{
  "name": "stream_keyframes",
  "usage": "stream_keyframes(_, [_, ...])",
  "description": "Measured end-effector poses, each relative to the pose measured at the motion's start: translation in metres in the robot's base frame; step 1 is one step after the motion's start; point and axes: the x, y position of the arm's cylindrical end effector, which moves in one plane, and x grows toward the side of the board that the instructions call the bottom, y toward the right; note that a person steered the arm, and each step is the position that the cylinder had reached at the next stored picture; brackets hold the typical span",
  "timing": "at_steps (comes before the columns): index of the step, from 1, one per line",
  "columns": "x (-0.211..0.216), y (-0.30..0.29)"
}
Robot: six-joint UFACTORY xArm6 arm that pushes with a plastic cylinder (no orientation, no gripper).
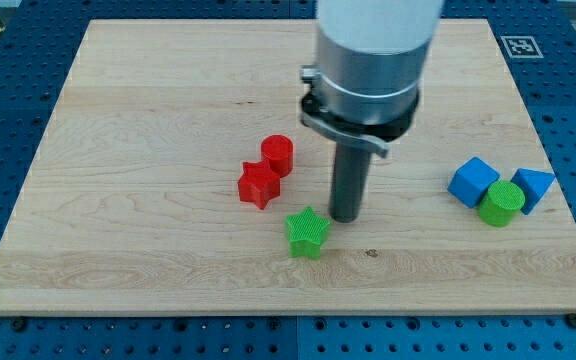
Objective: Slide green star closer to red star
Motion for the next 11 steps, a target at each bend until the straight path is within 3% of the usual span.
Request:
stream_keyframes(2, [0.032, 0.002])
stream_keyframes(6, [0.035, -0.049])
stream_keyframes(9, [0.039, 0.111])
stream_keyframes(11, [0.046, 0.169])
